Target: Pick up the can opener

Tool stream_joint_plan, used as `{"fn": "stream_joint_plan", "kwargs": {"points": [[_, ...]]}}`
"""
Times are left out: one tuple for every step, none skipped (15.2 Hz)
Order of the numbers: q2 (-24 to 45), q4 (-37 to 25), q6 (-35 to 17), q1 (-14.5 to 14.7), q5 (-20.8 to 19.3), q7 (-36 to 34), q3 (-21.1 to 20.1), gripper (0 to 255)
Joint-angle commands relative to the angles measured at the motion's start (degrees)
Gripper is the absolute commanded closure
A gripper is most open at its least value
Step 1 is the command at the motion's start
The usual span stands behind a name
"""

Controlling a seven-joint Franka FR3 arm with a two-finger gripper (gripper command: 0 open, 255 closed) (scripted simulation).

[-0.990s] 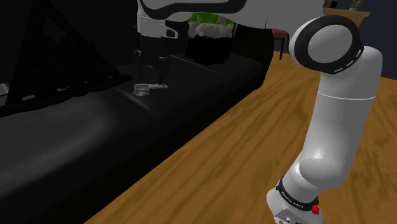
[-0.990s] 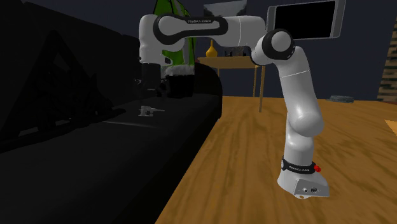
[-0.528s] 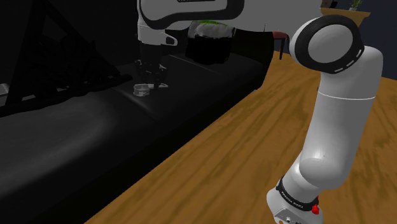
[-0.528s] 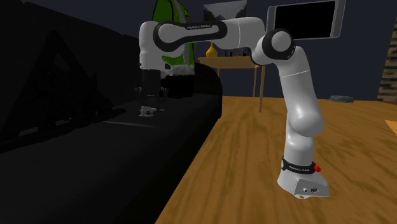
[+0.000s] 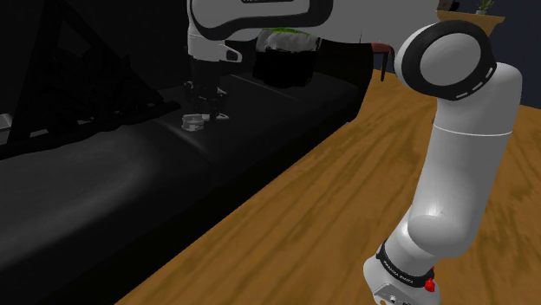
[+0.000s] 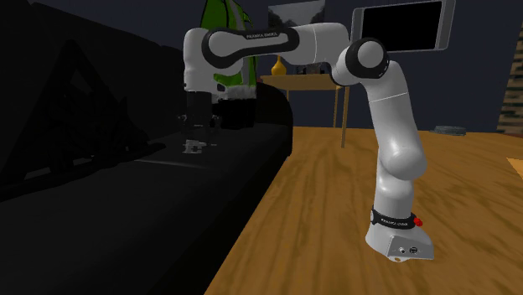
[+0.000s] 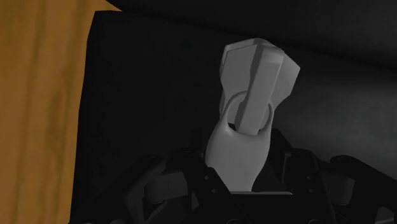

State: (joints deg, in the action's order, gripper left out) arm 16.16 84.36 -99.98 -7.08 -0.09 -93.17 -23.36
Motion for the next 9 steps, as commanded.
{"fn": "stream_joint_plan", "kwargs": {"points": [[0.0, -0.7, 0.7, 0.0, 0.0, 0.0, 0.0, 255], [0.1, -1.5, 1.5, 0.1, 0.0, -0.1, 0.0, 255], [0.2, -2.5, 2.3, 0.2, -0.1, -0.2, -0.1, 255], [0.3, -3.4, 3.2, 0.2, -0.1, -0.3, -0.1, 255], [0.4, -4.3, 4.0, 0.3, -0.2, -0.3, -0.1, 255], [0.6, -5.3, 4.8, 0.4, -0.2, -0.4, -0.1, 255], [0.8, -6.3, 5.7, 0.5, -0.3, -0.5, -0.1, 255], [0.9, -7.4, 6.5, 0.6, -0.4, -0.6, -0.2, 255], [1.2, -8.4, 7.4, 0.7, -0.5, -0.7, -0.2, 255]]}}
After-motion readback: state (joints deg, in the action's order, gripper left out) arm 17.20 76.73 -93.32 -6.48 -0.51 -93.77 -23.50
